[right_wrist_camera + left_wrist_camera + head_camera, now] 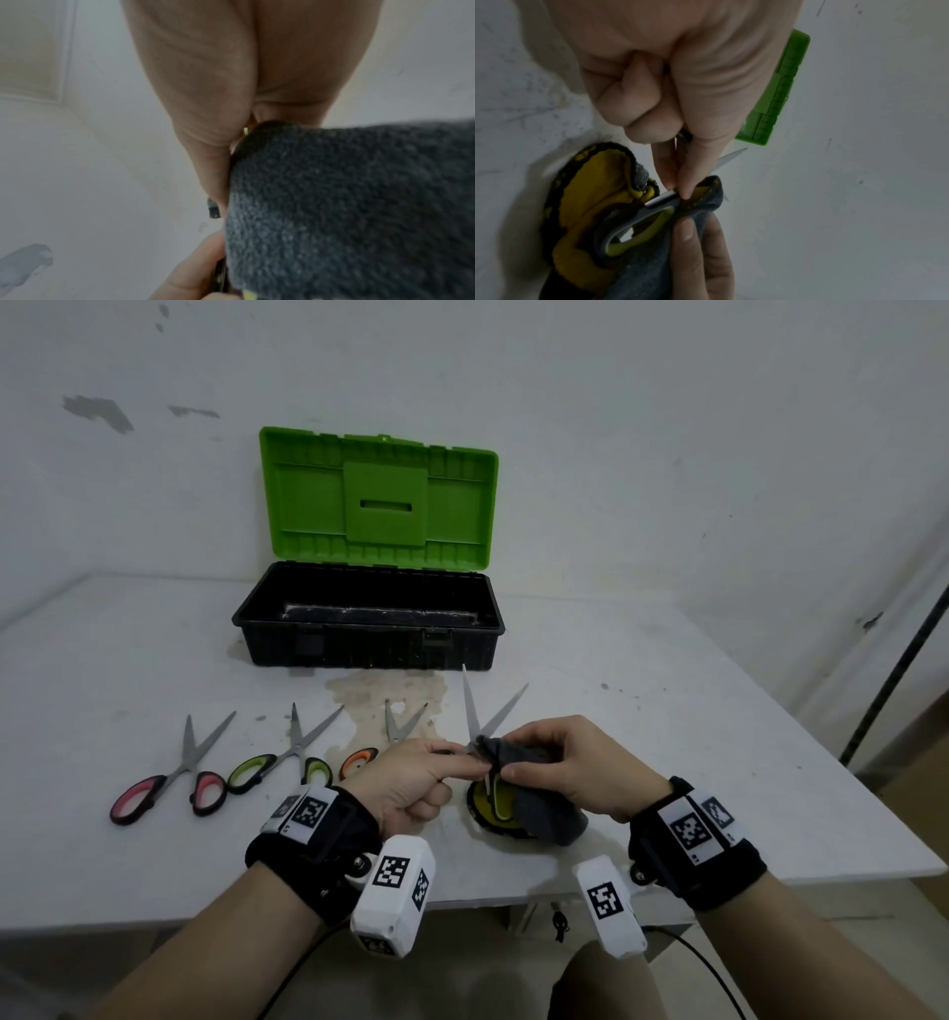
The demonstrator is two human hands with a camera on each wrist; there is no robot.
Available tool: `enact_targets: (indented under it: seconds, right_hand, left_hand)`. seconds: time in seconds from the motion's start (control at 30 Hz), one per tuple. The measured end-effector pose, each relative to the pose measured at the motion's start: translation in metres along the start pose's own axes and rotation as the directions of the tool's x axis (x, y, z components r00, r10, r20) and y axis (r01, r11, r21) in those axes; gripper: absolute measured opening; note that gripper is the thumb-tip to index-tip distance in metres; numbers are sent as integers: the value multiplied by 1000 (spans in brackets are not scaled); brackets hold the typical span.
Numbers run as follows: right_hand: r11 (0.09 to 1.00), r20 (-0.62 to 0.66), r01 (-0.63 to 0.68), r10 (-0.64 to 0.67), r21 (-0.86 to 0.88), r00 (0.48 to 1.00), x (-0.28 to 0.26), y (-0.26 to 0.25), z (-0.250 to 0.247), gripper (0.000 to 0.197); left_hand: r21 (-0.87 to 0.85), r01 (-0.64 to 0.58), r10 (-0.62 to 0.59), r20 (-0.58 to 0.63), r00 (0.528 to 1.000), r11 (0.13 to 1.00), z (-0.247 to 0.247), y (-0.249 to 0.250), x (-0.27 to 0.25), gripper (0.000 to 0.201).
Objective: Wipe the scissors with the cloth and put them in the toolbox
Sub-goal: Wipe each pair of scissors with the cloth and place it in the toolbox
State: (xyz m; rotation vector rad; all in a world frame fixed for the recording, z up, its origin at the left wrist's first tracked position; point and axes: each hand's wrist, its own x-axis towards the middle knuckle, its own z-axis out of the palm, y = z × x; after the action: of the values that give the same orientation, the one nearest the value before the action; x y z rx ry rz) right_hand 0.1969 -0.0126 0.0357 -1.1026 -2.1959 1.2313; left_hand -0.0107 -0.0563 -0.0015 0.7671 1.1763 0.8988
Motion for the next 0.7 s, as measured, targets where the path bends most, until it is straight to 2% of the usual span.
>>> enact_targets:
  seconds: [0.07, 0.13, 0.23, 0.33, 0.4, 0.5, 0.6, 0.7]
  right_hand:
    - [999, -51, 9, -12, -50, 999, -1, -1, -4, 15]
    - [998, -174, 27, -35, -50, 984, -2, -1, -10, 9]
    - [992, -348, 75, -105, -99, 931, 0, 1, -16, 16]
    - [960, -432, 86, -199, -268, 880, 6, 5, -14, 23]
    - [935, -424, 65, -219, -348, 879, 9, 7, -7, 24]
    - [935, -382, 70, -209, -348, 900, 12, 9, 6, 32]
    - [903, -333, 189, -328, -386, 884, 14, 11, 11, 34]
    - [837, -261, 269, -427, -476, 866, 15, 14, 14, 36]
  left_hand:
    - [-3, 14, -14, 1, 1000, 1000, 0, -2, 0, 10]
    - [-1, 29, -29, -4, 1000, 1000, -1, -2, 1, 13]
    - [-27, 53, -54, -13, 998, 998, -3, -2, 3, 11]
    - [-26, 41, -42, -16, 999, 999, -3, -4, 5, 12]
    - [-10, 29, -29, -15, 999, 1000, -3, -7, 9, 18]
    - [0, 18, -18, -11, 1000, 1000, -5, -9, 12, 29]
    - [-4, 27, -27, 1, 1000, 1000, -4, -9, 14, 33]
    - [12, 35, -35, 14, 999, 999, -2, -9, 14, 22]
